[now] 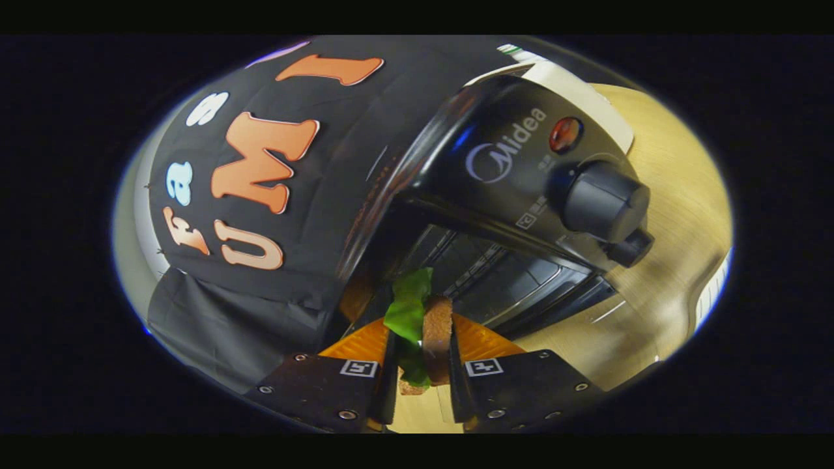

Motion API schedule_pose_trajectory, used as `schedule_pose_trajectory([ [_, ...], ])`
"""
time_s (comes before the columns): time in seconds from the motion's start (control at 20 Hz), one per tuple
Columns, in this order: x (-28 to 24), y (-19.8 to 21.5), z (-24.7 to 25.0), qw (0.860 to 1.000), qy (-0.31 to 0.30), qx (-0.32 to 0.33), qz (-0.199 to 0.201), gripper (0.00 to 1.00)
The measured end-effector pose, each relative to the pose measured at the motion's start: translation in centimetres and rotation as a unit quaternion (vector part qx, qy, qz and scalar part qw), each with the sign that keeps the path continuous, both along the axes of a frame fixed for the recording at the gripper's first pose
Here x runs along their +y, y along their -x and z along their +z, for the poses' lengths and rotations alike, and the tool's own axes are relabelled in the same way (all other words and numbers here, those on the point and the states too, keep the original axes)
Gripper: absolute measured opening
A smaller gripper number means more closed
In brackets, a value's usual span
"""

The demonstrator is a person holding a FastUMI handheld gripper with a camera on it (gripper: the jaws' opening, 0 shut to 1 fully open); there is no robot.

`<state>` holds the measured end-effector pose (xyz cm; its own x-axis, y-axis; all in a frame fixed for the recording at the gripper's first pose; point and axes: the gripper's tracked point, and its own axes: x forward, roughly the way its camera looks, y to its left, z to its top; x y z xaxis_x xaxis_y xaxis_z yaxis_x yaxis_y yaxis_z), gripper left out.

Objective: Open the toaster oven, put the food inside, and close the toaster oven door.

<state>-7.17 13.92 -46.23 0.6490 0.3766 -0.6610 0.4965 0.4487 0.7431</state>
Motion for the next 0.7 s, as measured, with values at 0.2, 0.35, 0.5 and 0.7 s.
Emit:
schedule_pose_trajectory([
  [0.2, -0.4, -1.0, -1.9, 0.999, 0.028, 0.002, -0.027, 0.34],
  [0.35, -0.7, -1.7, -3.0, 0.996, 0.084, -0.005, -0.017, 0.40],
  [0.5, -1.4, -2.1, -3.3, 0.989, 0.144, -0.019, -0.004, 0.48],
  [0.7, -2.1, -1.8, -3.1, 0.974, 0.223, -0.018, 0.031, 0.61],
])
